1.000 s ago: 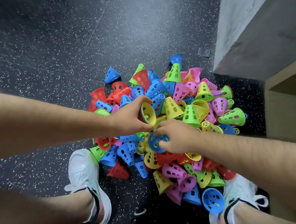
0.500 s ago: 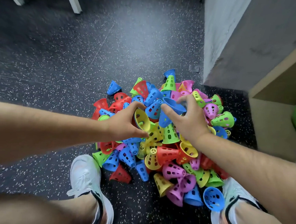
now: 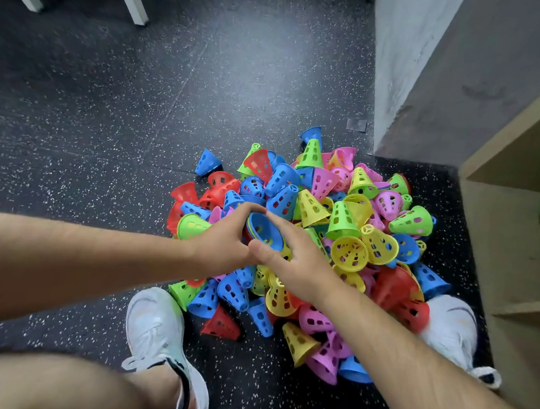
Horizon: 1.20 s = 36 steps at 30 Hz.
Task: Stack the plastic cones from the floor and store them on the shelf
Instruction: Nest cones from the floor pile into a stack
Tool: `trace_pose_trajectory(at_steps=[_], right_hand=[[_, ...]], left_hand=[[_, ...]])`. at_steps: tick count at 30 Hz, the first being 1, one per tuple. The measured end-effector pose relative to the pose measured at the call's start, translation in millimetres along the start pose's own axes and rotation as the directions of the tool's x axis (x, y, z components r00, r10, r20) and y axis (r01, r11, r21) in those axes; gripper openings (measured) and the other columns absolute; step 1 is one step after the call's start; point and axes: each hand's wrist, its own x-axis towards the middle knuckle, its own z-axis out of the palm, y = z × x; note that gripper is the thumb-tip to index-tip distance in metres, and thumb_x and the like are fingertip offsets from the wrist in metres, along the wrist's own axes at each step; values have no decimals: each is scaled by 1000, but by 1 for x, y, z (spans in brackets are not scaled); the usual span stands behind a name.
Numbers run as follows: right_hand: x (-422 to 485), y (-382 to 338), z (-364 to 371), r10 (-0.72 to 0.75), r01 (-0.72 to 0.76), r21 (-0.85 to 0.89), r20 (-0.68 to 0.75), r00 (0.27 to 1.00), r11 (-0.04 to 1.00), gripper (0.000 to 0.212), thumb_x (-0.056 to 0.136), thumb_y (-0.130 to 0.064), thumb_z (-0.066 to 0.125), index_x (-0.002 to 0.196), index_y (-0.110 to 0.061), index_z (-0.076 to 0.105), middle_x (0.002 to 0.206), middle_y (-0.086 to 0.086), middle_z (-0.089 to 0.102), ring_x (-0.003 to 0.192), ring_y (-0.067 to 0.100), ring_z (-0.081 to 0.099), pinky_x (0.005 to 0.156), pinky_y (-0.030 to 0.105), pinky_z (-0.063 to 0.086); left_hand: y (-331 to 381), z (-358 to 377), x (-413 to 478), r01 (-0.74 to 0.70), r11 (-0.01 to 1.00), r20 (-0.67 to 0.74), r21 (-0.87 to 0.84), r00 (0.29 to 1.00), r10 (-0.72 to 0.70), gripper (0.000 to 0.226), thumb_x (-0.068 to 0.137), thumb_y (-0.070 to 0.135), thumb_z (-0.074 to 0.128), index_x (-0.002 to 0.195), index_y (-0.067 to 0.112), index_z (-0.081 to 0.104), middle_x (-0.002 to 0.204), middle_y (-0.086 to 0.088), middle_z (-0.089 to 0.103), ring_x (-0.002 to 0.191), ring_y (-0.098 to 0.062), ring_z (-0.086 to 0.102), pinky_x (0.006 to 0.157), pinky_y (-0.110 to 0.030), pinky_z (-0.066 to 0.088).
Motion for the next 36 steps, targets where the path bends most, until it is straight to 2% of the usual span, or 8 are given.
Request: trace_pose_trajectory(at_steps=[5, 8, 11, 15, 20, 25, 31, 36], right_hand=[[11, 9, 6, 19, -18, 18, -31, 999, 1000, 80, 83, -83, 37, 148, -36, 42, 148, -21, 43, 134, -4, 38, 114, 36, 37], [23, 13, 8, 31, -37, -48, -131, 991, 998, 53, 95, -65, 40, 135, -32, 53, 124, -20, 54, 110, -5, 51, 98, 36, 49], [36, 18, 8, -5, -25, -212, -140, 990, 977, 34, 101, -38, 48, 131, -25, 55, 115, -16, 54, 107, 4, 51, 98, 35, 48], [52, 21, 11, -60, 34, -355, -65, 996, 934, 33, 98, -36, 56, 128, -23, 55, 117, -13, 54, 112, 7, 47, 100, 30, 44], [65, 22, 23, -88, 40, -474, -79, 993, 879, 34, 94, -41, 58, 123, -23, 58, 118, -9, 58, 114, 14, 47, 100, 31, 42], [71, 39, 30, -63, -4, -560, -100, 993, 829, 31, 98, -42, 51, 120, -25, 62, 115, -8, 60, 112, 18, 47, 101, 38, 40], [68, 55, 20, -109, -20, -394, -303, 947, 919, 21, 101, -33, 54, 108, -18, 67, 105, -4, 61, 104, 20, 49, 94, 40, 43], [67, 44, 8, -191, 128, -165, -461, 867, 978, 21, 101, -29, 56, 109, -15, 69, 122, 4, 54, 120, 16, 50, 101, 26, 42]], left_hand=[[-13, -3, 5, 28, 992, -65, -120, 997, -36, 62, 82, 9, 82, 129, 27, 46, 99, -11, 67, 68, -2, 58, 67, -22, 54], [-33, -9, 6, 12, 992, -152, -128, 988, -31, 66, 79, 14, 86, 128, 34, 46, 100, -8, 66, 73, -7, 59, 74, -35, 57], [-51, -13, 4, 34, 988, -255, -151, 964, -72, 66, 78, 16, 88, 127, 34, 46, 105, -15, 66, 77, -9, 58, 82, -41, 55], [-60, -13, 4, 23, 984, -303, -178, 950, -77, 67, 79, 8, 87, 131, 19, 47, 103, 3, 64, 77, 12, 62, 71, -8, 47], [-63, -10, 8, 18, 987, -279, -163, 958, -63, 69, 78, 18, 89, 131, 25, 46, 112, -1, 64, 86, 5, 60, 83, -19, 53], [-64, 5, 19, 12, 979, -318, -203, 945, -77, 65, 79, 18, 88, 129, 23, 46, 106, 8, 62, 81, 10, 59, 77, -11, 47], [-63, 11, 27, -8, 981, -334, -194, 941, -58, 68, 78, 29, 89, 129, 31, 45, 119, 9, 58, 99, 3, 57, 83, -7, 42], [-63, 14, 28, 12, 976, -327, -217, 941, -85, 72, 77, 33, 90, 133, 29, 45, 123, 7, 58, 104, 6, 57, 83, -3, 40]])
